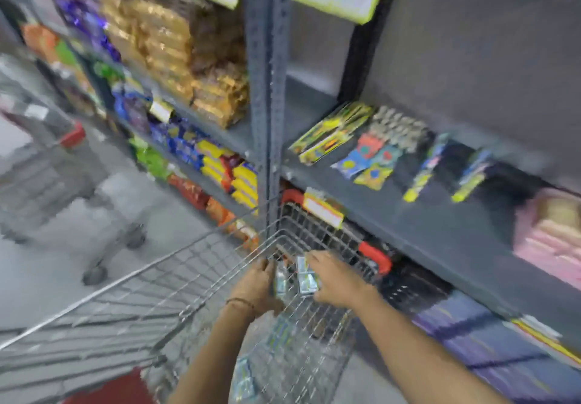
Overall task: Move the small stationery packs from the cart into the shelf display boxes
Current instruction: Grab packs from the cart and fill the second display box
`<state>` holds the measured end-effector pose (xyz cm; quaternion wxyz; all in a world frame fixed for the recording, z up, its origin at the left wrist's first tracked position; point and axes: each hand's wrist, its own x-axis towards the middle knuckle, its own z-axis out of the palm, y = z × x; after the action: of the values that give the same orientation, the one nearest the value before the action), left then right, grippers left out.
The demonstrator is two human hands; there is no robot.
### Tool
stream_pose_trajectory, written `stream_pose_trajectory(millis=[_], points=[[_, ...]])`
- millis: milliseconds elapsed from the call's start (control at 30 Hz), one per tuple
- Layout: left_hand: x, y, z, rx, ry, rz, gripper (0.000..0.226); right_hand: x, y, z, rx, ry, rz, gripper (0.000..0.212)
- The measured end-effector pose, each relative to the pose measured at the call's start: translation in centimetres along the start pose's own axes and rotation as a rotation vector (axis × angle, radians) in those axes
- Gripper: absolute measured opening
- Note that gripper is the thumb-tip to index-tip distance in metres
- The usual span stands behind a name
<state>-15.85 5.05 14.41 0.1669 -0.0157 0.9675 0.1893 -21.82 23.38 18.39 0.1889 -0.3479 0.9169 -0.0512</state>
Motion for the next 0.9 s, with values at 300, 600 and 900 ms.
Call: stream_pose_trajectory(millis=[300, 600, 900], points=[[0.3, 22.5, -10.9, 0.144, 0.128, 0.473, 0.090, -18.1, 9.3, -11.7, 0.116, 0.335, 0.269, 0.078], [-0.1, 45.5, -5.8, 0.073, 0.010, 0.819, 0.078, -37.4, 20.8, -12.9, 0.130, 0.407, 0.600, 0.067], [2.0, 57.2, 1.1, 0.091, -0.122, 0.843, 0.072, -44.7, 29.8, -10.2, 0.376, 0.289, 0.864, 0.055]])
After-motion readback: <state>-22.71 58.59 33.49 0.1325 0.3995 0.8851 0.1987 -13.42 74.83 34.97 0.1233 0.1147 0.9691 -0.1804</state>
